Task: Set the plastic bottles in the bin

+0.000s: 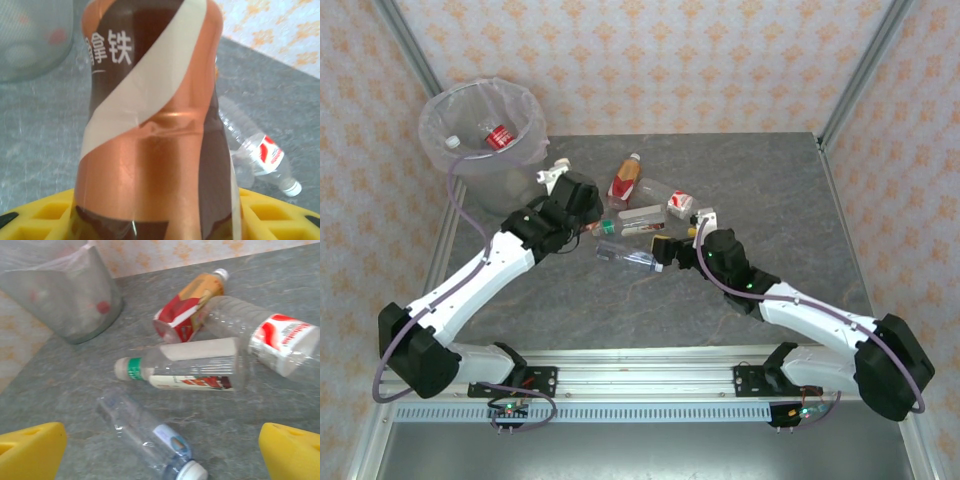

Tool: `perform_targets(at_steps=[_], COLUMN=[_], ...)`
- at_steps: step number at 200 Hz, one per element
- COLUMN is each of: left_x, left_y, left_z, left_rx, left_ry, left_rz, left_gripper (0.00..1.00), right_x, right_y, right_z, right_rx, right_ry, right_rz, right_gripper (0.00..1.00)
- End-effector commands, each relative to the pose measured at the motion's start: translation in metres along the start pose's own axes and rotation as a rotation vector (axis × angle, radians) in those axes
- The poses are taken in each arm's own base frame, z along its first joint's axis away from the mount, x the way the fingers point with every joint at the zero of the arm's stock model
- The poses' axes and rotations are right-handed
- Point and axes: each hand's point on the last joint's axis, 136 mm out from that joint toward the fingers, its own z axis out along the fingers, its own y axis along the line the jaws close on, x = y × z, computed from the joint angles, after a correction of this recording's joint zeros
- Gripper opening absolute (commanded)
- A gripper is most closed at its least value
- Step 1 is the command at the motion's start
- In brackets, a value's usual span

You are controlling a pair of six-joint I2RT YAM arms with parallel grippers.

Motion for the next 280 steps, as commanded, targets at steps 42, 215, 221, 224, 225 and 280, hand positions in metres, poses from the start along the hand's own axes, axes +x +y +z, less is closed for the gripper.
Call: perform_targets(at_steps=[42,215,221,224,225,280], left_x=[-0.078,-0.24,-0.244,-0.247,-0.248,-0.275], left_y=[0.003,0.07,0.074,0.076,0.076,0.114], left_z=[-0.02,-0.047,-0.045,-0.044,-0.044,-0.005], left_rx=[0.012,-0.212,-0.216,-0.216,-0.216,-0.281], left_ry=[-0.167,-0.474,-0.476,-0.475,-0.476,-0.411], left_rz=[-0.001,-0.012,-0.025,-0.029,-0.031,-0.068], left_gripper=[0.51,0.57,0.57,0.57,0.57,0.57], right_x=[-0.045,-0.065,-0.066,-0.067,-0.067,-0.071], right_y=[0.061,0.033,0.033,0.034,0.034,0.026], right_z=[-0.015,-0.046,-0.047,-0.048,-0.048,-0.066], right_rx=[-0.254,-0.124,-0.127,-0.128,-0.127,-0.109], right_ry=[-0.061,-0.208,-0.213,-0.215,-0.216,-0.269], right_rz=[-0.001,0.03,0.029,0.029,0.029,0.035], right_gripper=[0.99,0.99,0.99,0.99,0.99,0.99])
